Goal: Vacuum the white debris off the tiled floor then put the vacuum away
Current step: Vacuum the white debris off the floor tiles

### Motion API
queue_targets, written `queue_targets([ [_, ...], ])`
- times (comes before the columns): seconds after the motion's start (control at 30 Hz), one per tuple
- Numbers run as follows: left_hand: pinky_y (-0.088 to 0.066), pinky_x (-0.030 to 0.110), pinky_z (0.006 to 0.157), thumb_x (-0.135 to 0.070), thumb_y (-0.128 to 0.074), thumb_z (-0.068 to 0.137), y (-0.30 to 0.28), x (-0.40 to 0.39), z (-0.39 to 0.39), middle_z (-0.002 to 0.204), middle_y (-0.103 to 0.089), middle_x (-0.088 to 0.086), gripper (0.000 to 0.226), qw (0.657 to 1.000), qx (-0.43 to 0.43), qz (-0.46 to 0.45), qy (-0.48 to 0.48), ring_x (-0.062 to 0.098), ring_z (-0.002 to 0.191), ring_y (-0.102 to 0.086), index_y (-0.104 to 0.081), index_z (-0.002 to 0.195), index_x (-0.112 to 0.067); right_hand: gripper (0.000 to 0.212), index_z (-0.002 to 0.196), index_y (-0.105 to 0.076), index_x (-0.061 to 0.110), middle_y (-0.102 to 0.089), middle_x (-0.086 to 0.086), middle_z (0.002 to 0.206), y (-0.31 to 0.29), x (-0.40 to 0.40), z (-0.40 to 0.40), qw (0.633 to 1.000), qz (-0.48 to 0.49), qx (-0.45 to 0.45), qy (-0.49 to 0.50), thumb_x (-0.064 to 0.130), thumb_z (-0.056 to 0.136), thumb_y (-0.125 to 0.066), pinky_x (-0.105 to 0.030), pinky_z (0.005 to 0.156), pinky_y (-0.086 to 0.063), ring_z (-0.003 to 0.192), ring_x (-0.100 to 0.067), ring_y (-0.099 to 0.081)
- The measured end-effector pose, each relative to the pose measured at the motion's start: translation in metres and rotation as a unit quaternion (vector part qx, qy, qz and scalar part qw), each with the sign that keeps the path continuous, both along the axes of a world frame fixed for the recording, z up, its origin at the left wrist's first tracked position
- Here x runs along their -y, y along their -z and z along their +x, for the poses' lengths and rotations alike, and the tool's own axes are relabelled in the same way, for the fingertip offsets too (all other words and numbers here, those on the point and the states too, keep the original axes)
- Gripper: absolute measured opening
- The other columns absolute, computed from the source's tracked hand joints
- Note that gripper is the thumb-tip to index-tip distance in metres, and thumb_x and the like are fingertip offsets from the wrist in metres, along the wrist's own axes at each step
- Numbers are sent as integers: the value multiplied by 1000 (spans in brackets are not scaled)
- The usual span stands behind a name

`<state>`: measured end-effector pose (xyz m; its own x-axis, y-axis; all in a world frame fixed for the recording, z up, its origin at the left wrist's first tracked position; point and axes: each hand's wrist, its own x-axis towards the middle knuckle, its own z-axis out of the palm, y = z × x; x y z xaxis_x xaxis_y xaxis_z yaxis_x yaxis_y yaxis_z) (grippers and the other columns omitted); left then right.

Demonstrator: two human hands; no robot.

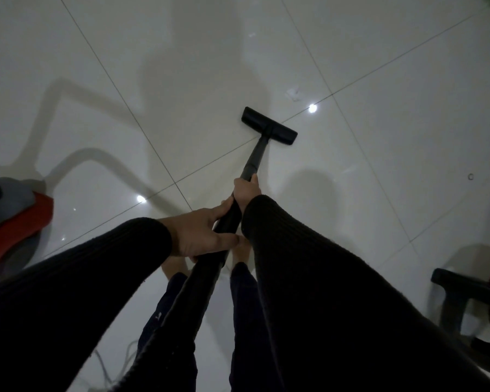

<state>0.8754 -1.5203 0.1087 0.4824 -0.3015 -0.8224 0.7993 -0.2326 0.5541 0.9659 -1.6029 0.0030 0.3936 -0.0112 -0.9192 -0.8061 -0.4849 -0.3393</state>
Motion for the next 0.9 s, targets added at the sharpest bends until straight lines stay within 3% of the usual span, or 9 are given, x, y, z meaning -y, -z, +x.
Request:
queue_targets([
  [0.13, -58, 28, 80, -39, -58, 88, 11, 9, 13, 92, -69, -1, 82, 1000, 13, 8, 5, 19, 84, -71, -1, 147, -41, 71, 153, -2, 35, -48, -15, 124, 6, 8, 12, 1000, -3, 14, -7, 19, 94, -39, -54, 98, -47, 111, -40, -57],
  [0.3, -59, 30, 78, -38, -57, 89, 35, 30, 39, 81, -67, -6, 84, 998, 41, -13, -35, 16, 79, -71, 4, 147, -43, 71, 152, -3, 37, -42, -15, 144, 30, 25, 50, 998, -27, 41, -45, 24, 92, -40, -52, 100, -46, 115, -40, -56],
  [0.37, -59, 30, 79, -40, -57, 89, 44, 43, 52, 92, -66, -4, 86, 997, 48, -17, -54, 17, 83, -71, 7, 146, -45, 70, 152, -4, 36, -45, -14, 141, 35, 34, 68, 995, -41, 56, -73, 24, 93, -39, -52, 99, -47, 113, -38, -57],
  [0.5, -56, 24, 82, -41, -55, 88, 58, 63, 84, 135, -53, 1, 87, 995, 61, -14, -77, 13, 91, -67, 11, 145, -45, 71, 152, -4, 40, -50, -10, 128, 42, 49, 109, 992, -42, 57, -101, 26, 92, -39, -53, 95, -50, 107, -37, -60],
  [0.57, -55, 28, 87, -44, -56, 87, 61, 69, 100, 142, -47, 2, 88, 994, 64, -15, -93, 14, 94, -66, 10, 145, -47, 70, 150, -3, 43, -52, -12, 130, 42, 50, 128, 991, -43, 51, -112, 28, 93, -39, -52, 91, -53, 100, -37, -63],
  [0.7, -56, 31, 85, -40, -57, 88, 63, 67, 133, 125, -59, 5, 87, 990, 66, -12, -123, 14, 85, -68, 9, 144, -49, 68, 149, 0, 47, -53, -14, 129, 42, 44, 163, 992, -33, 36, -118, 31, 95, -39, -52, 88, -54, 96, -37, -64],
  [0.9, -55, 26, 78, -34, -56, 89, 66, 52, 170, 117, -61, 7, 88, 983, 80, -6, -164, 15, 82, -68, 11, 145, -46, 67, 150, 1, 44, -53, -15, 134, 44, 17, 207, 982, -24, 43, -182, 31, 97, -38, -49, 89, -54, 97, -35, -64],
])
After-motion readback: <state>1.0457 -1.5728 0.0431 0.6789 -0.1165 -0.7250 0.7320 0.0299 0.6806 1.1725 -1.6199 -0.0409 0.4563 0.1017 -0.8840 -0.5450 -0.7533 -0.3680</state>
